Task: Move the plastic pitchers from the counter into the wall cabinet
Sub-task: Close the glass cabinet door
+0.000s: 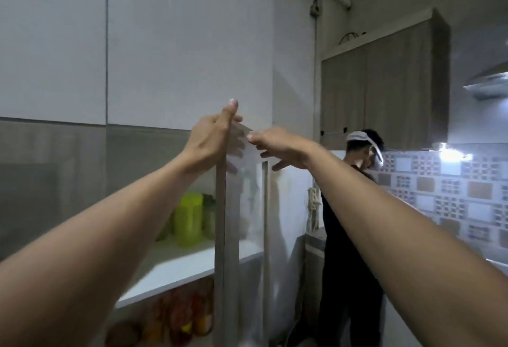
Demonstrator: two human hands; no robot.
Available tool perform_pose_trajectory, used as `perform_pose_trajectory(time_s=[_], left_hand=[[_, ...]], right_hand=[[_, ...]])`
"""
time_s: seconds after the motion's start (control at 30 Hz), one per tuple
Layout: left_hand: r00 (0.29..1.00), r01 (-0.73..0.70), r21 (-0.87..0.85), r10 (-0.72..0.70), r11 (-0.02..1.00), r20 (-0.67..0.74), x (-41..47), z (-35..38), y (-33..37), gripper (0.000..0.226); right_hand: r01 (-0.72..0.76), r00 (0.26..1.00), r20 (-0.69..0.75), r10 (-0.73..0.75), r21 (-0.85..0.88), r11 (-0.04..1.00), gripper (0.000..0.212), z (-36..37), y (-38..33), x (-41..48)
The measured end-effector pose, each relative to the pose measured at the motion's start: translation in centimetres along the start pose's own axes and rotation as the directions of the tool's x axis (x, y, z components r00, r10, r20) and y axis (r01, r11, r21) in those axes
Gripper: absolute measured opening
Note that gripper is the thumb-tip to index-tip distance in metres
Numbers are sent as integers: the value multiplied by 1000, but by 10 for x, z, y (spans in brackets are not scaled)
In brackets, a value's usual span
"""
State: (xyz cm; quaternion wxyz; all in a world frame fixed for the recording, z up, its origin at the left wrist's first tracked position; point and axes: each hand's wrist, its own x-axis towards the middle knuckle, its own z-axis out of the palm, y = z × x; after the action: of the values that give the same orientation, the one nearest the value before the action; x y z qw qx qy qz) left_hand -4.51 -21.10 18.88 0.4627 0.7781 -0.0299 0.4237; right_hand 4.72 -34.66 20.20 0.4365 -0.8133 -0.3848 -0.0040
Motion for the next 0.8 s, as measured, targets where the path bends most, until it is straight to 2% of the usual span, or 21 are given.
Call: perform_pose_trajectory(time_s=[0.03, 0.07, 0.1, 0.17, 0.3, 0.37, 0.43, 0.47, 0.53, 0.63, 0.8], left_hand=[[999, 3, 0, -3, 1000, -45, 0, -14, -6, 51], [995, -21, 81, 29, 996, -101, 0, -26, -11, 36], [983, -57, 250, 98, 967, -157, 1, -40, -16, 28], [943, -79, 570, 247, 818, -223, 3, -67, -30, 32], [898, -106, 789, 400, 606, -186, 18, -106, -61, 44], [876, -131, 913, 476, 386, -75, 24, -117, -79, 47], [892, -70, 990, 452, 121, 8, 28, -126, -102, 49], [908, -16, 1000, 419, 20, 6, 30, -128, -115, 53], [927, 69, 993, 373, -99, -28, 32, -135, -139, 59], [945, 138, 973, 320, -187, -73, 47, -139, -168, 61], [957, 232, 965, 205, -123, -204, 75, -143, -203, 63]], right_hand=[[51, 998, -18, -52, -61, 997, 49, 16, -6, 9], [112, 993, -29, -117, -134, 985, 49, 30, -9, 17], [174, 983, -27, -182, -191, 966, 49, 44, -12, 26], [248, 966, -8, -257, -232, 940, 51, 72, -14, 48], [243, 969, 15, -246, -223, 944, 84, 119, -12, 96], [233, 968, -24, -249, -273, 933, 90, 137, -13, 115], [230, 968, -22, -250, -323, 918, 88, 151, -10, 133], [229, 969, -9, -248, -356, 906, 86, 156, -7, 144], [227, 967, -3, -256, -456, 860, 83, 165, -1, 161], [248, 959, 12, -284, -525, 814, 80, 171, 8, 192], [296, 937, 21, -348, -573, 764, 79, 187, 23, 236]])
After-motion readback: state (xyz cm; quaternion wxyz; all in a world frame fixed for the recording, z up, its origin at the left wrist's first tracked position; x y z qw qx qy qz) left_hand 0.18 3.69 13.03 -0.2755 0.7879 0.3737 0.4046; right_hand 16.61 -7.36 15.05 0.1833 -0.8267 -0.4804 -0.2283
